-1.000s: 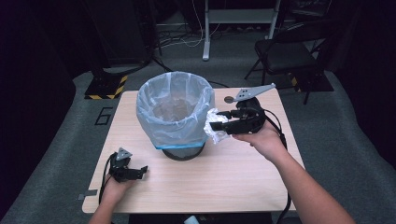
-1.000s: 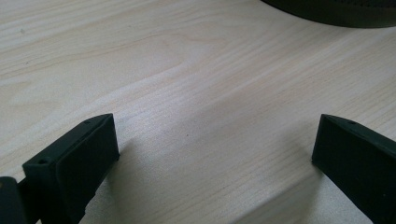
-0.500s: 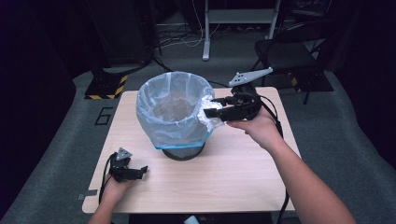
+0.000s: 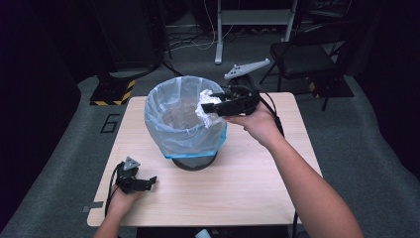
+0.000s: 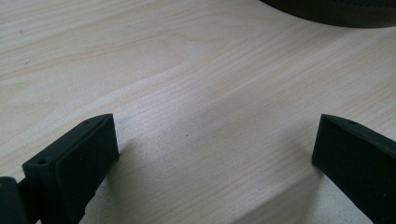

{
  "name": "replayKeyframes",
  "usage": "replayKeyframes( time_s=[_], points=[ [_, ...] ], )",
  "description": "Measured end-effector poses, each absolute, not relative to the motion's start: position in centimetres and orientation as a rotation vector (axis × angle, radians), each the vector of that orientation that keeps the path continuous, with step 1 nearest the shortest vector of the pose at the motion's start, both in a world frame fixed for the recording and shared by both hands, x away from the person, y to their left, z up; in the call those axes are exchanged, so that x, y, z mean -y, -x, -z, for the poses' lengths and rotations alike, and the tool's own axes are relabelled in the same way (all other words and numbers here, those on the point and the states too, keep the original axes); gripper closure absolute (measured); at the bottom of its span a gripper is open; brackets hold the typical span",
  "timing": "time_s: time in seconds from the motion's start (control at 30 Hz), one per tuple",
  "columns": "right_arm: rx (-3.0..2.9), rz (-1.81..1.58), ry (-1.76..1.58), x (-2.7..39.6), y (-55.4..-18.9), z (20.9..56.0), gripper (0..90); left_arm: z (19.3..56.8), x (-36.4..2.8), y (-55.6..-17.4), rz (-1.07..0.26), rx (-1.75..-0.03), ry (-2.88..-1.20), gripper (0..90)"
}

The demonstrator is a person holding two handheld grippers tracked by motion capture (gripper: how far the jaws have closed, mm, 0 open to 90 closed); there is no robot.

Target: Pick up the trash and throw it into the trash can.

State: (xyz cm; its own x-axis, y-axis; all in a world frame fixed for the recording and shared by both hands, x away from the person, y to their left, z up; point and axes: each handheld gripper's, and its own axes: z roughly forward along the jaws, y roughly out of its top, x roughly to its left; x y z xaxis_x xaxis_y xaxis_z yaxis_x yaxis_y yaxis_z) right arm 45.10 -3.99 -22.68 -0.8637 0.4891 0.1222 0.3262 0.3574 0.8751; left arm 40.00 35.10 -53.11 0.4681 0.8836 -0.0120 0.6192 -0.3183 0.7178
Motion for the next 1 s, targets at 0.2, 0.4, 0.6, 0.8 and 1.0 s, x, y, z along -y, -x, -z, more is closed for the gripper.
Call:
replayKeyframes(
  time_s=[0.2,0.4,0.6,0.8,1.0],
  points=[
    [-2.449,-1.524,-0.739,2.3,-46.3,22.7,50.0,53.1,-35.1,-40.0,-0.512,-1.242,-2.055,0.0],
    [-2.447,-1.519,-0.731,0.6,-47.2,23.4,50.0,53.1,-35.1,-40.0,-0.506,-1.241,-2.055,0.0],
    [-2.45,-1.486,-0.737,-1.0,-48.1,24.1,50.0,53.1,-35.1,-40.0,-0.506,-1.239,-2.056,0.0],
    [-2.452,-1.448,-0.754,-2.6,-48.9,25.0,50.0,53.1,-35.1,-40.0,-0.507,-1.235,-2.057,0.0],
    [-2.45,-1.423,-0.742,-3.5,-49.5,25.7,49.3,53.1,-35.1,-40.0,-0.503,-1.237,-2.058,0.0]
  ],
)
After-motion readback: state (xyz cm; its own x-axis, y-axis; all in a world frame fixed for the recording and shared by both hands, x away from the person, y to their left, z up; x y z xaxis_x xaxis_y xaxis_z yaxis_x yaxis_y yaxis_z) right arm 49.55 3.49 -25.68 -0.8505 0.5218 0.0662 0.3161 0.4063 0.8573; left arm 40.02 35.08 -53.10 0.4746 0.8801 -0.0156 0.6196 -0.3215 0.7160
